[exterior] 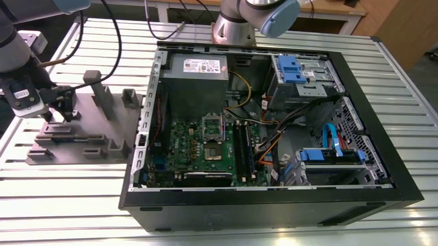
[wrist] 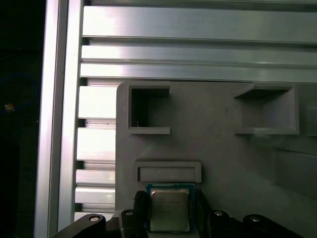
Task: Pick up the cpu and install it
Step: 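Pick up the cpu and move it towards the insertion slot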
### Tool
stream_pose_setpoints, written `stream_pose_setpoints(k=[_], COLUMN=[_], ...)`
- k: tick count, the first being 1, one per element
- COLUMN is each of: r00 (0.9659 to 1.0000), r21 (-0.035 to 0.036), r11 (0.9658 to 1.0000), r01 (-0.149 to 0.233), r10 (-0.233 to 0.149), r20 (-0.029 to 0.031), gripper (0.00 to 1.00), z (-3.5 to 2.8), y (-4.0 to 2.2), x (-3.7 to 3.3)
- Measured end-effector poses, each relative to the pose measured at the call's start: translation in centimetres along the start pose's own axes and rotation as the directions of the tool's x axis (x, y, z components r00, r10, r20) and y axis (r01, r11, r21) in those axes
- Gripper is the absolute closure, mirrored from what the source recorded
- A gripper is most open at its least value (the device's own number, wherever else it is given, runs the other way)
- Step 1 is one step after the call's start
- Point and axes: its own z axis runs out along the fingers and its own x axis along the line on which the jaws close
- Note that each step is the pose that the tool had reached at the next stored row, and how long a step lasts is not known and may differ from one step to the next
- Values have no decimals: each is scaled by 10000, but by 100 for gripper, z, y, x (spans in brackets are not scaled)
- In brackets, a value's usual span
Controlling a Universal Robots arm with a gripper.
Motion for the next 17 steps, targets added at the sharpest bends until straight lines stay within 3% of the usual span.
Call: stream_pose_setpoints(k=[17], r00=[10000], r21=[1], r11=[10000], r01=[0], r10=[0], r20=[1], gripper=[53], z=[-41], y=[2], x=[1])
